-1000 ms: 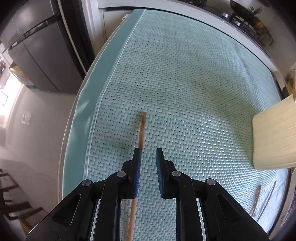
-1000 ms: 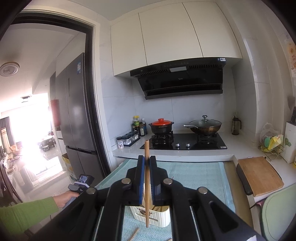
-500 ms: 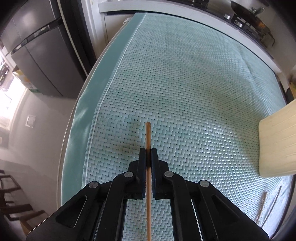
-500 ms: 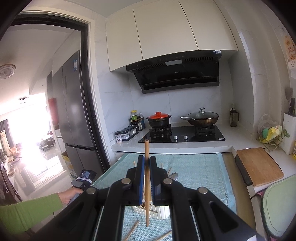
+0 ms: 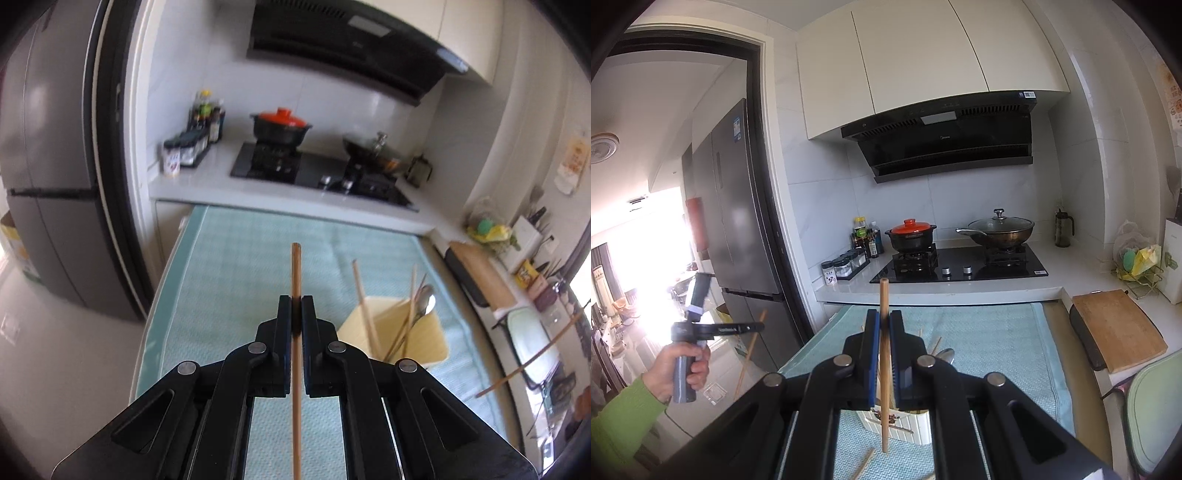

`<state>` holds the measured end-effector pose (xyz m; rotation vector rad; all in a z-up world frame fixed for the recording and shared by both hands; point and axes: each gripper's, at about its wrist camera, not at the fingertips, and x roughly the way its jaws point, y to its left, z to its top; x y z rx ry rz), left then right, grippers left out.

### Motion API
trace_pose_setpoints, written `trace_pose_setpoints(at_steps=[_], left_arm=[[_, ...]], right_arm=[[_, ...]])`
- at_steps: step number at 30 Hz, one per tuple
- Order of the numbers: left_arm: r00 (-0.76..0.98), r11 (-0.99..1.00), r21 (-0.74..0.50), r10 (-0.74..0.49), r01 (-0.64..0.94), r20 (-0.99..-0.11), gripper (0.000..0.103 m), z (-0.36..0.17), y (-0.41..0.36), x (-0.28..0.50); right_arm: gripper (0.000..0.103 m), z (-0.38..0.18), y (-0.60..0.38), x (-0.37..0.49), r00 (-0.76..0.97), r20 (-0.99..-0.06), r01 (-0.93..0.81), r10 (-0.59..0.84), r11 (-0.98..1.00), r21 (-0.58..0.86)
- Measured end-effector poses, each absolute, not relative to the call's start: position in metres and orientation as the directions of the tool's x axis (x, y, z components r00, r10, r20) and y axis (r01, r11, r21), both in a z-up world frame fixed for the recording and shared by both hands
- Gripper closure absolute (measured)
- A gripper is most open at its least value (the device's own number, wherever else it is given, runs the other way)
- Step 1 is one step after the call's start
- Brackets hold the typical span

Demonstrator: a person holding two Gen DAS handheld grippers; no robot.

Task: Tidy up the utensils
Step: 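Lower the chopstick into the caddy with the right tool, then open the right tool to drop the chopstick into the caddy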

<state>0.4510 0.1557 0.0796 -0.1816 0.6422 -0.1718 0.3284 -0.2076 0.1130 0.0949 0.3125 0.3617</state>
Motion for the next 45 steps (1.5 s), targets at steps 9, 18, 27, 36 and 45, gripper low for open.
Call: trace_pose_setpoints(at_steps=[9,18,27,36,45], left_arm=[[0.878,0.967,-0.173,-0.243,0.186,-0.412,0.1,0.134,0.075,0.485],[0.895,0.957,-0.249,-0.235,0.146,-0.38,0.1,0.1,0.038,0.549],[0.902,0.964,-0.262,-0.152,0.045,-0.405,0.1,0.027,0.034,0.583],[0.882,0.979,-0.203,-0.126,0.036,-0.455,0.099,-0.017,0.022,0.595],[0.895,0.974,-0.219,-0.151,0.061,-0.42,0.032,0.022,0.038,0.554]], right_arm=[[0.097,0.111,-0.196,0.397,0.873,-0.341,-0.312,0.348,0.937,0.157],[0.097,0.106,-0.203,0.454,0.889,-0.333,-0.283,0.314,0.949,0.137],[0.097,0.047,-0.189,0.522,0.818,-0.464,-0.304,0.341,0.94,0.156],[0.097,-0.013,-0.164,0.561,0.689,-0.643,-0.31,0.334,0.938,0.155],[0.047,0.017,-0.167,0.542,0.734,-0.596,-0.283,0.326,0.944,0.168]])
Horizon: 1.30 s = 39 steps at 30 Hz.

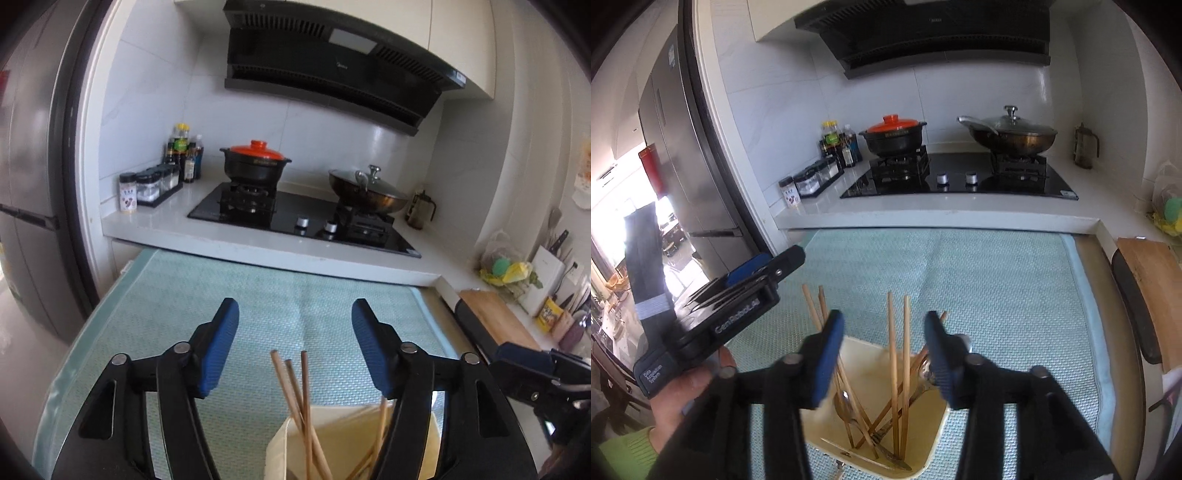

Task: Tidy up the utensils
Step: 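Open the right tool to drop the chopstick into the caddy, then move the right tool back over the last two loose chopsticks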

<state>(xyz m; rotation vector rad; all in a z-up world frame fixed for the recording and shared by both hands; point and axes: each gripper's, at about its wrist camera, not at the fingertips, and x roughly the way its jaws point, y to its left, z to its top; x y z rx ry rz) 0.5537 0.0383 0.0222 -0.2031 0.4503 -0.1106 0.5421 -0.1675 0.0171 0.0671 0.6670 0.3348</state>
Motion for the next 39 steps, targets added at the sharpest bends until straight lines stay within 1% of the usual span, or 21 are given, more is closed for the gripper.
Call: trace_pose_setpoints(at_steps=[1,2,3,4,5,7,11,13,15,16,17,19,20,22,23,26,28,30,33,36,39], left_arm=[[0.9,0.975,-0.213,-0.149,0.065,-0.409,0.024,0.033,0.043,0.542],[0.907,0.978,-0.199,-0.141,0.065,-0.396,0.019,0.043,0.048,0.527],[0.915,0.981,-0.18,-0.13,0.064,-0.382,0.01,0.053,0.053,0.511],[0.921,0.985,-0.157,-0.123,0.068,-0.371,0.004,0.062,0.057,0.494],[0.924,0.989,-0.127,-0.121,0.079,-0.362,0.003,0.07,0.061,0.475],[0.923,0.993,-0.056,-0.115,0.102,-0.366,0.002,0.08,0.067,0.439],[0.918,0.985,0.066,-0.121,0.157,-0.378,0.002,0.07,0.071,0.355],[0.898,0.977,0.057,-0.163,0.204,-0.408,0.002,0.049,0.072,0.316],[0.865,0.974,-0.006,-0.204,0.227,-0.458,0.002,0.02,0.075,0.28],[0.845,0.972,-0.048,-0.225,0.231,-0.486,0.002,0.004,0.075,0.265],[0.818,0.97,-0.079,-0.238,0.232,-0.523,0.002,-0.014,0.074,0.25],[0.752,0.966,-0.087,-0.243,0.242,-0.613,0.002,-0.05,0.065,0.226],[0.725,0.97,-0.079,-0.224,0.229,-0.651,0.002,-0.068,0.06,0.215],[0.693,0.98,-0.078,-0.184,0.182,-0.697,0.002,-0.097,0.055,0.194],[0.677,0.985,-0.073,-0.161,0.156,-0.718,0.002,-0.11,0.052,0.186],[0.613,0.989,-0.085,-0.14,0.118,-0.777,0.002,-0.134,0.049,0.167],[0.616,0.99,-0.086,-0.134,0.108,-0.776,0.002,-0.136,0.049,0.156],[0.639,0.992,-0.091,-0.129,0.091,-0.759,0.002,-0.134,0.052,0.147],[0.66,0.999,-0.046,-0.052,0.026,-0.749,0.001,-0.129,0.054,0.146],[0.678,0.999,0.007,0.031,-0.037,-0.735,0.001,-0.125,0.052,0.146],[0.687,0.998,-0.009,0.04,-0.068,-0.726,0.001,-0.126,0.058,0.138]], right_arm=[[0.046,0.028,-0.169,0.532,0.755,-0.573,-0.285,0.319,0.947,0.152],[0.045,0.039,-0.17,0.521,0.775,-0.554,-0.285,0.306,0.95,0.126],[0.044,0.049,-0.172,0.508,0.793,-0.533,-0.287,0.294,0.953,0.098],[0.036,0.059,-0.173,0.493,0.812,-0.512,-0.287,0.281,0.955,0.069],[0.031,0.067,-0.174,0.476,0.83,-0.488,-0.285,0.269,0.957,0.041],[0.025,0.078,-0.178,0.439,0.859,-0.44,-0.29,0.26,0.957,-0.001],[0.021,0.078,-0.186,0.373,0.881,-0.408,-0.283,0.241,0.958,-0.046],[0.015,0.066,-0.192,0.341,0.89,-0.399,-0.263,0.223,0.964,-0.048],[0.009,0.048,-0.197,0.306,0.899,-0.362,-0.277,0.247,0.96,-0.034],[0.0,0.037,-0.198,0.29,0.901,-0.352,-0.281,0.252,0.959,-0.033],[0.0,0.023,-0.198,0.274,0.905,-0.353,-0.268,0.239,0.963,-0.035],[0.0,-0.006,-0.199,0.246,0.889,-0.386,-0.265,0.245,0.964,0.003],[0.0,-0.021,-0.201,0.235,0.873,-0.412,-0.267,0.26,0.963,0.042],[0.0,-0.053,-0.203,0.218,0.831,-0.476,-0.264,0.288,0.957,0.118],[0.0,-0.067,-0.204,0.21,0.812,-0.508,-0.256,0.287,0.958,0.132],[0.0,-0.102,-0.206,0.194,0.75,-0.619,-0.204,0.233,0.972,0.119],[0.0,-0.114,-0.21,0.181,0.728,-0.653,-0.17,0.21,0.978,0.124],[0.0,-0.121,-0.217,0.169,0.722,-0.664,-0.139,0.194,0.981,0.136],[0.0,-0.129,-0.225,0.158,0.711,-0.686,-0.071,0.151,0.987,0.144],[0.0,-0.138,-0.225,0.152,0.694,-0.717,-0.006,0.075,0.995,0.098],[0.0,-0.153,-0.223,0.148,0.668,-0.74,0.003,0.08,0.994,0.11]])
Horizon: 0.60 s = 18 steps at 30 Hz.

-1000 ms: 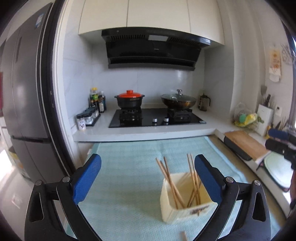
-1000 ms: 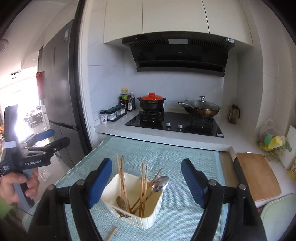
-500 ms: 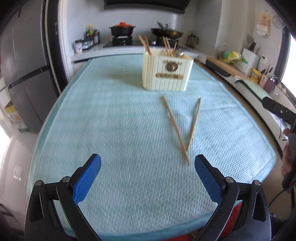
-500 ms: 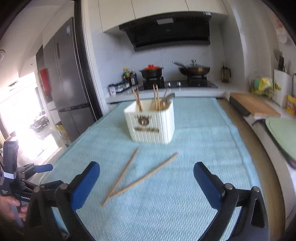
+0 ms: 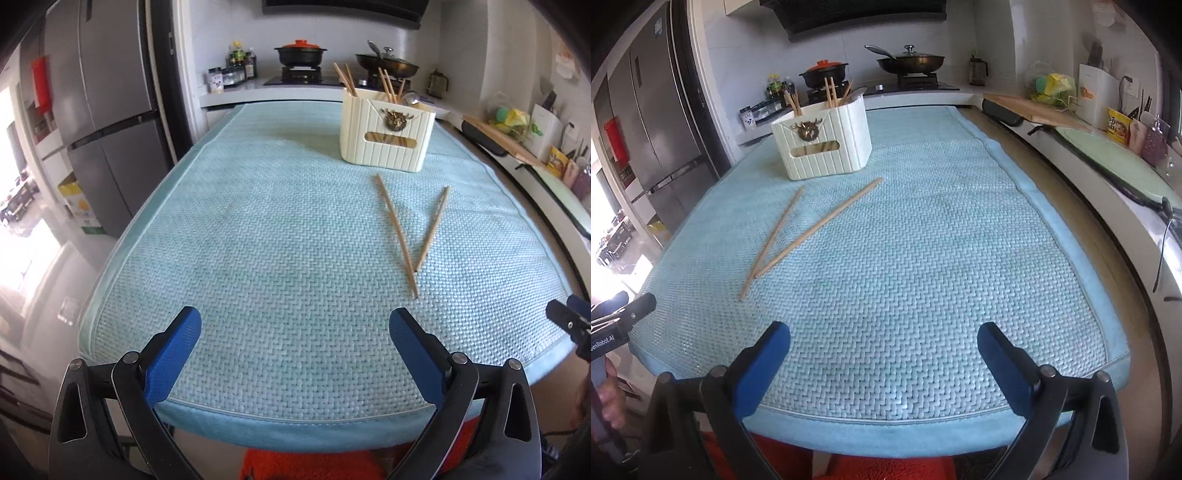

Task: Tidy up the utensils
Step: 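Move the right tool back over the last two loose chopsticks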

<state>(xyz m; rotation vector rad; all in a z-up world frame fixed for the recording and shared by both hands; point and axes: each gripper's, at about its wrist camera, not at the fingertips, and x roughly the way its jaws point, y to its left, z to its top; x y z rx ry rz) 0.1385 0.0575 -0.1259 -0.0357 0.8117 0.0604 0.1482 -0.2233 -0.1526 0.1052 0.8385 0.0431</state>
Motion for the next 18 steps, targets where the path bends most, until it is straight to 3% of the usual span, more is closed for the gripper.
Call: trace_pose_setpoints(at_steps=[7,12,18], left_arm=[[0.705,0.981,-0.168,-0.052,-0.096,-0.707,0.001,-0.134,0.077,0.131],[0.683,0.989,-0.01,0.096,-0.15,-0.724,0.001,-0.136,0.069,0.142],[0.654,0.988,0.032,0.123,-0.15,-0.746,0.001,-0.142,0.066,0.163]], right_arm=[[0.0,-0.154,-0.231,0.151,0.702,-0.701,0.025,0.127,0.979,0.202],[0.0,-0.154,-0.229,0.161,0.71,-0.695,0.012,0.112,0.985,0.17],[0.0,-0.155,-0.23,0.163,0.722,-0.68,0.004,0.123,0.983,0.182]])
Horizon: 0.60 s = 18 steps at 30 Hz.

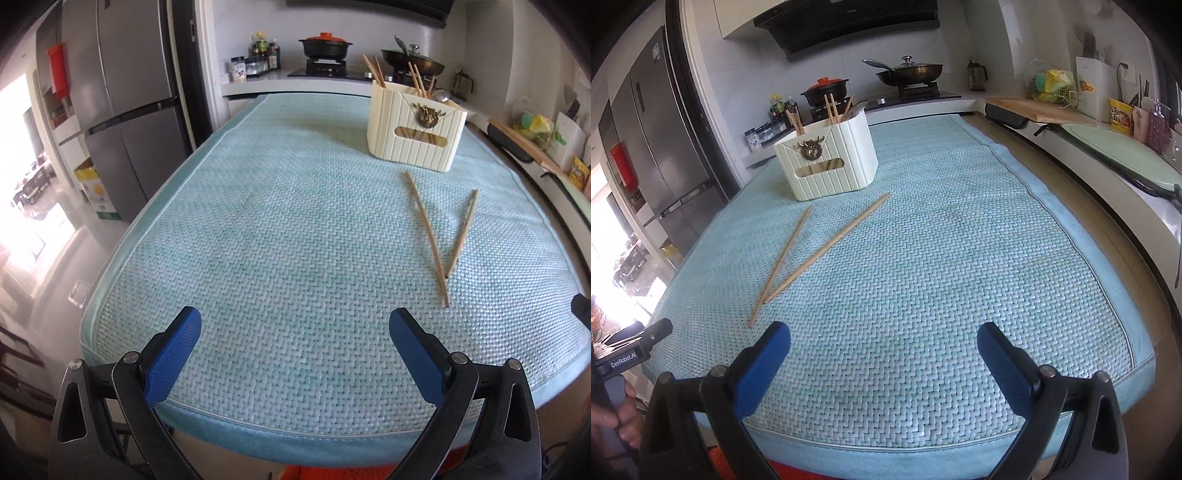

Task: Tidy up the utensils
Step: 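Move the right tool back over the last two loose chopsticks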

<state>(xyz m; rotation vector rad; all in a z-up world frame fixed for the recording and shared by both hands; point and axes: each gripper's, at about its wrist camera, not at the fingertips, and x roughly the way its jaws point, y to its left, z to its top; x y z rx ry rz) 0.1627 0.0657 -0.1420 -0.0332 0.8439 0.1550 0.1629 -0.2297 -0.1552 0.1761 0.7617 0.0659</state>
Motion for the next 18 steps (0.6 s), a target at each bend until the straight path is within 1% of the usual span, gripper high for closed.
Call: trace_pose_setpoints(at_steps=[5,7,9,10,13,14,15,18], left_arm=[[0.628,0.987,0.078,0.149,-0.139,-0.764,0.001,-0.148,0.059,0.176],[0.627,0.991,0.066,0.126,-0.118,-0.769,0.001,-0.149,0.059,0.182],[0.617,0.997,0.016,0.063,-0.081,-0.785,0.001,-0.149,0.062,0.194],[0.605,0.998,-0.029,0.01,-0.055,-0.796,0.001,-0.148,0.064,0.204],[0.57,0.974,-0.227,-0.2,0.024,-0.797,0.001,-0.141,0.071,0.243],[0.551,0.96,-0.276,-0.251,0.039,-0.796,0.001,-0.14,0.071,0.26],[0.524,0.953,-0.3,-0.28,0.049,-0.804,0.001,-0.14,0.068,0.279],[0.463,0.956,-0.285,-0.286,0.074,-0.839,0.002,-0.144,0.051,0.333]], right_arm=[[0.0,-0.159,-0.233,0.171,0.717,-0.686,-0.006,0.12,0.986,0.166],[0.0,-0.16,-0.233,0.179,0.702,-0.7,-0.024,0.132,0.987,0.162],[0.0,-0.156,-0.234,0.192,0.69,-0.706,-0.051,0.157,0.984,0.17],[0.0,-0.153,-0.234,0.201,0.682,-0.71,-0.065,0.172,0.982,0.175],[0.0,-0.138,-0.243,0.238,0.672,-0.711,-0.061,0.208,0.972,0.227],[0.0,-0.135,-0.247,0.253,0.664,-0.712,-0.054,0.229,0.964,0.26],[0.0,-0.133,-0.25,0.271,0.65,-0.715,-0.046,0.258,0.952,0.301],[0.011,-0.134,-0.248,0.323,0.589,-0.736,-0.036,0.334,0.92,0.39]])
